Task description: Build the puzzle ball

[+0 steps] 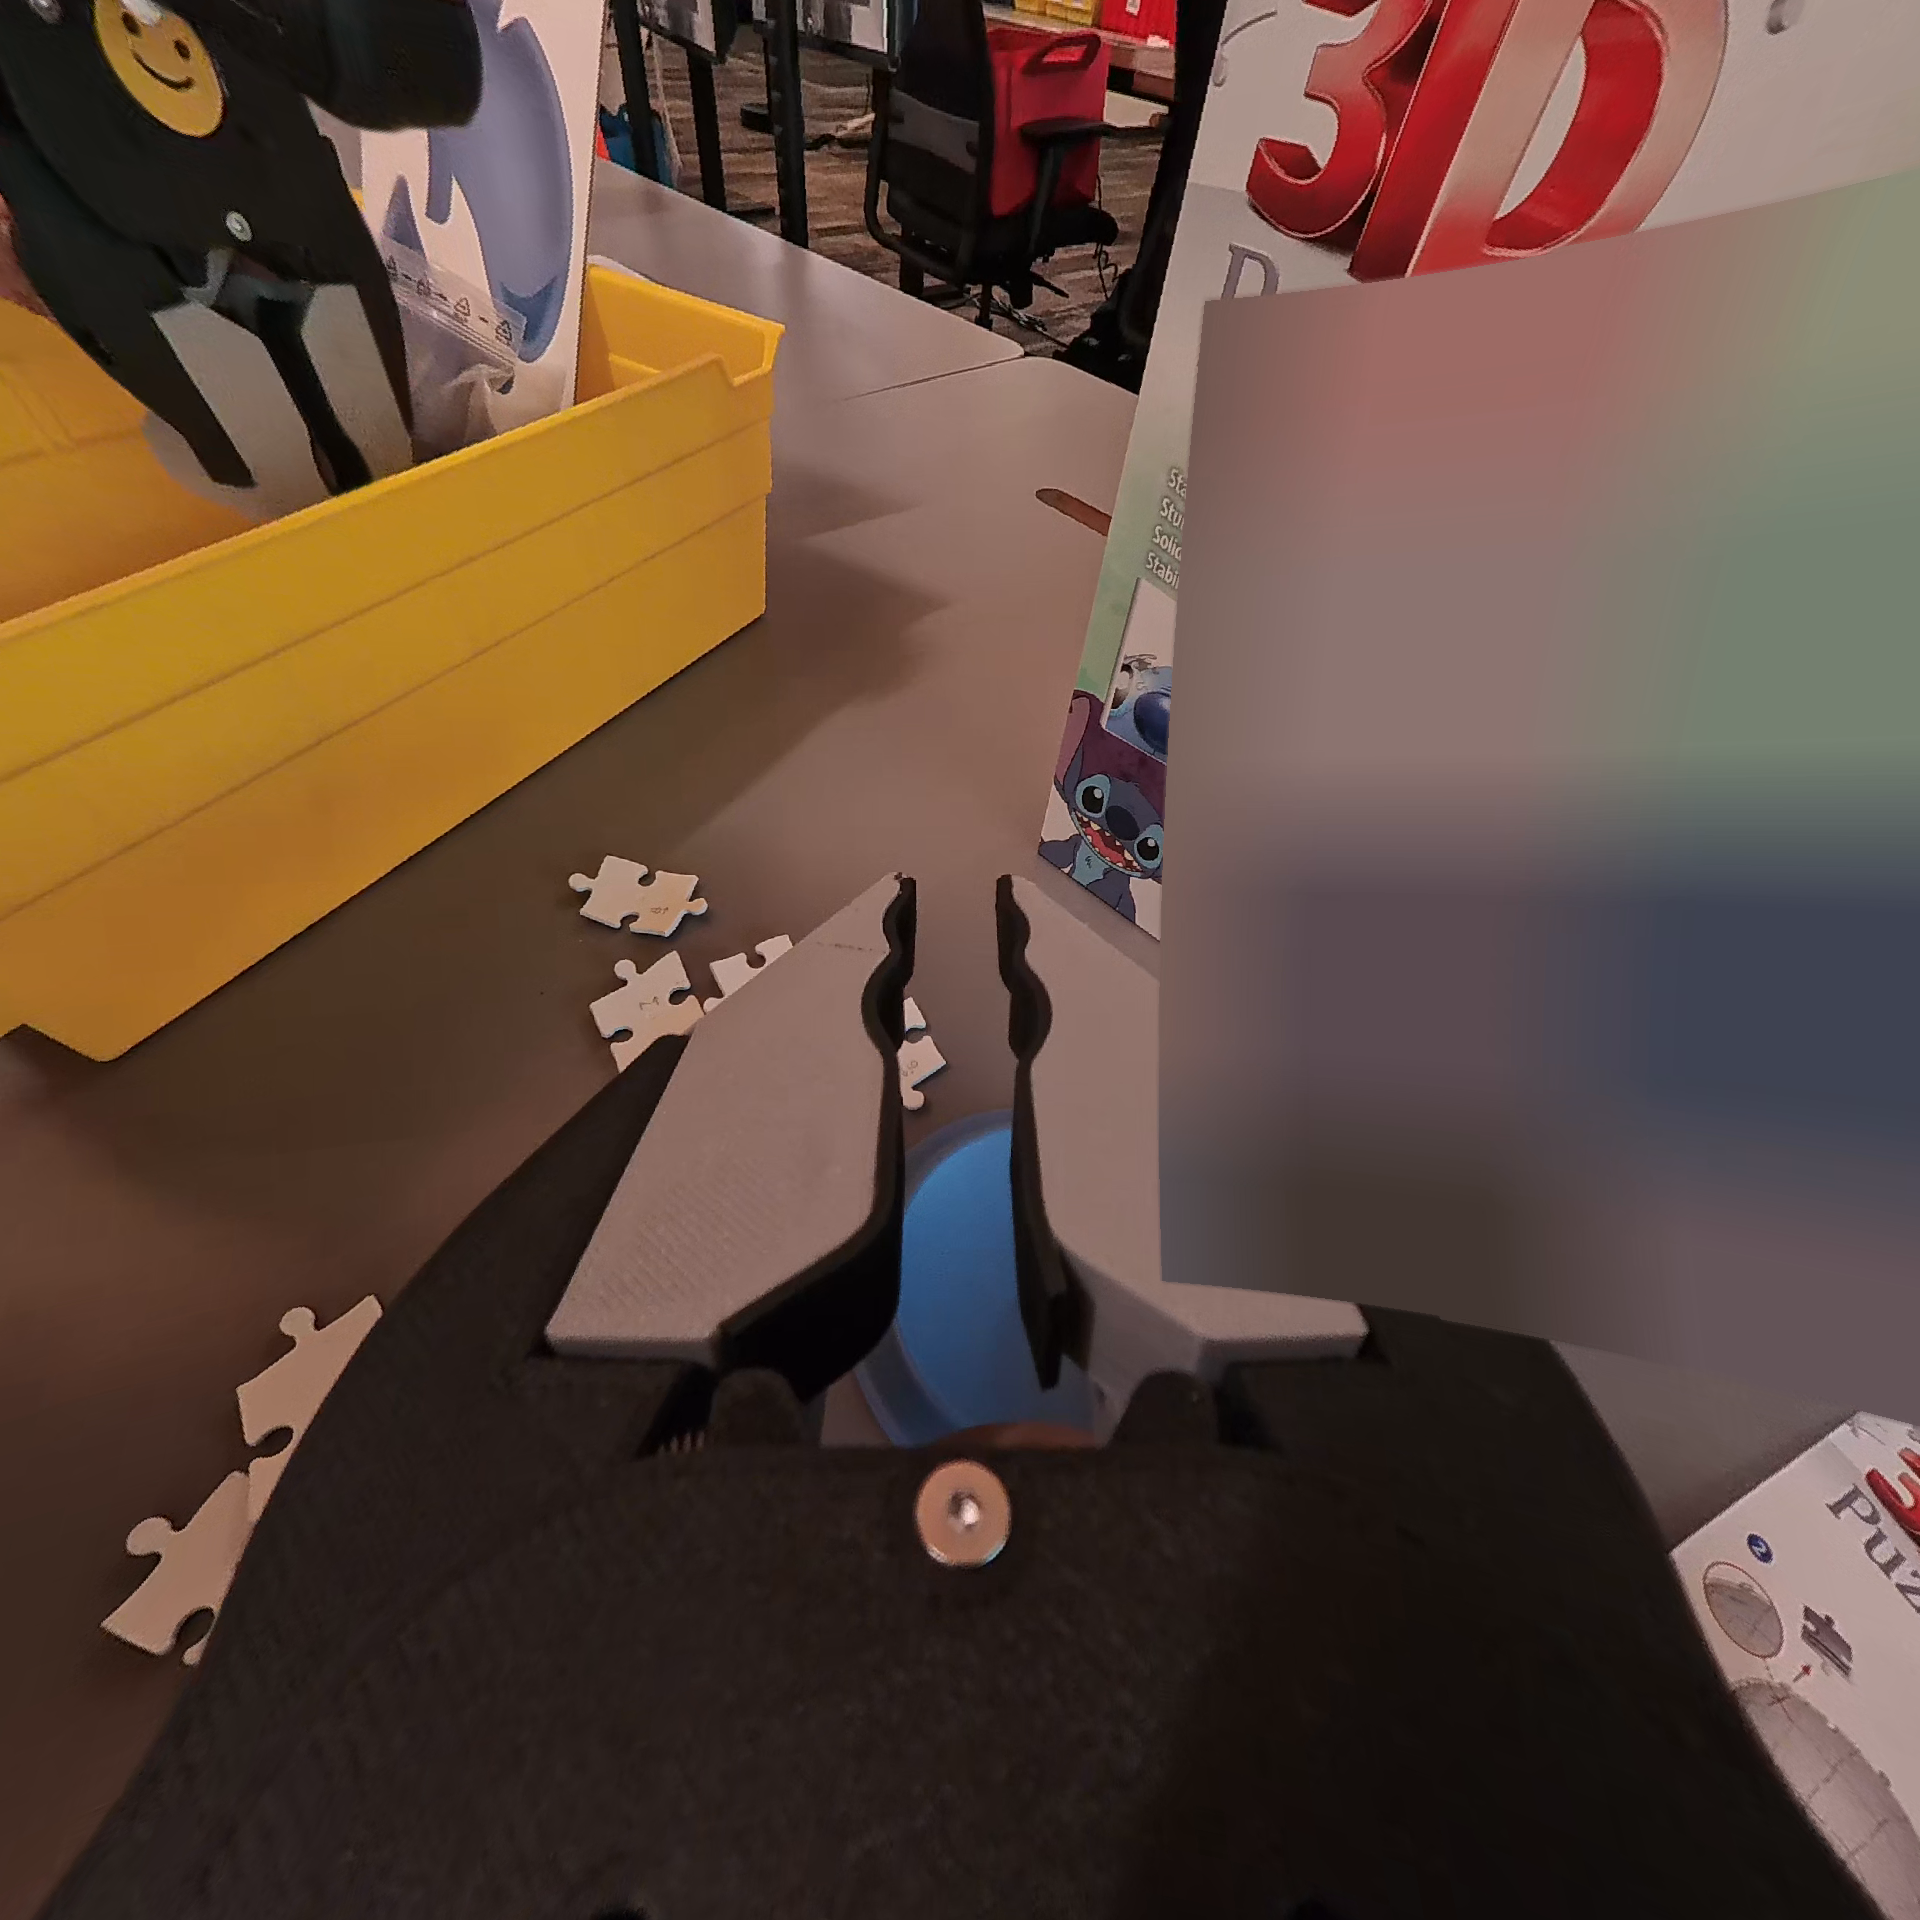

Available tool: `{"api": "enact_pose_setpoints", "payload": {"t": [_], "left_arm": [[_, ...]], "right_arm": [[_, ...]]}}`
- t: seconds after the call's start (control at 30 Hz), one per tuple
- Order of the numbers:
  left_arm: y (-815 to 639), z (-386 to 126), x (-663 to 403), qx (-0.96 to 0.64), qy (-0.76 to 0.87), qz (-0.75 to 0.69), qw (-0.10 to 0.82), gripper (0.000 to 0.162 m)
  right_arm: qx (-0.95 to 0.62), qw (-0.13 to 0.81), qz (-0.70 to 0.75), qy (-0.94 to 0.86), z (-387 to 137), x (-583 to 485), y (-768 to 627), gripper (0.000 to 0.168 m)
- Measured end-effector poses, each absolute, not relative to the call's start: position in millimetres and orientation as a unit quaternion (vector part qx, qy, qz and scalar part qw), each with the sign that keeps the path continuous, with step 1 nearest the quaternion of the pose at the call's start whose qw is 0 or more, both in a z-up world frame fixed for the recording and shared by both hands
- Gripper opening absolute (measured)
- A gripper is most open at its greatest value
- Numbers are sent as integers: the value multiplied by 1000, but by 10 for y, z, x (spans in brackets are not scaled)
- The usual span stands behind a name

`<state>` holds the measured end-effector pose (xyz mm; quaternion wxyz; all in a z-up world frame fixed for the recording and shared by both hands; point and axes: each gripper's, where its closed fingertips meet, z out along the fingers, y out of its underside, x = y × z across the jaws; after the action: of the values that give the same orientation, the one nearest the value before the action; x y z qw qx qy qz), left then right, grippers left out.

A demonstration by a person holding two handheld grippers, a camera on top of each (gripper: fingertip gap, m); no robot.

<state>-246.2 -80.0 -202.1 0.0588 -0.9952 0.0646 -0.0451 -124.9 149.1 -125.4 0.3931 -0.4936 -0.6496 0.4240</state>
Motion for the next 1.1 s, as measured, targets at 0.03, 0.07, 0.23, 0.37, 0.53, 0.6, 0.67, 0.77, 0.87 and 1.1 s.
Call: {"api": "enact_pose_setpoints", "payload": {"t": [0.03, 0.07, 0.23, 0.37, 0.53, 0.6, 0.67, 0.77, 0.87, 1.1], "left_arm": [[-780, -2020, -2448, -995, 67, -45, 62, 1], [-751, -2006, -2382, -993, 72, -60, 71, 1], [-656, -1975, -2130, -984, 110, -103, 93, 0], [-646, -1884, -2319, -988, 85, -71, 111, 0], [-749, -1972, -2502, -994, 51, -51, 77, 3], [-772, -2011, -2521, -996, 55, -37, 64, 3], [-776, -2026, -2453, -995, 70, -43, 61, 0], [-744, -1978, -2152, -986, 105, -106, 75, 0], [-703, -1974, -2177, -987, 116, -78, 81, 0], [-612, -1880, -2320, -987, 84, -78, 115, 3]], "right_arm": [[-494, 393, 424, -650, -1256, -1250, 1490, 12], [-493, 394, 423, -650, -1256, -1251, 1491, 12], [-493, 396, 425, -648, -1237, -1244, 1498, 12], [-493, 398, 426, -646, -1221, -1240, 1503, 12], [-493, 396, 424, -648, -1233, -1243, 1499, 12], [-493, 397, 425, -647, -1226, -1242, 1502, 12], [-493, 397, 426, -646, -1222, -1241, 1505, 12], [-493, 397, 425, -647, -1226, -1241, 1503, 12], [-492, 398, 425, -647, -1218, -1239, 1501, 12], [-493, 399, 427, -645, -1204, -1236, 1510, 12]]}}
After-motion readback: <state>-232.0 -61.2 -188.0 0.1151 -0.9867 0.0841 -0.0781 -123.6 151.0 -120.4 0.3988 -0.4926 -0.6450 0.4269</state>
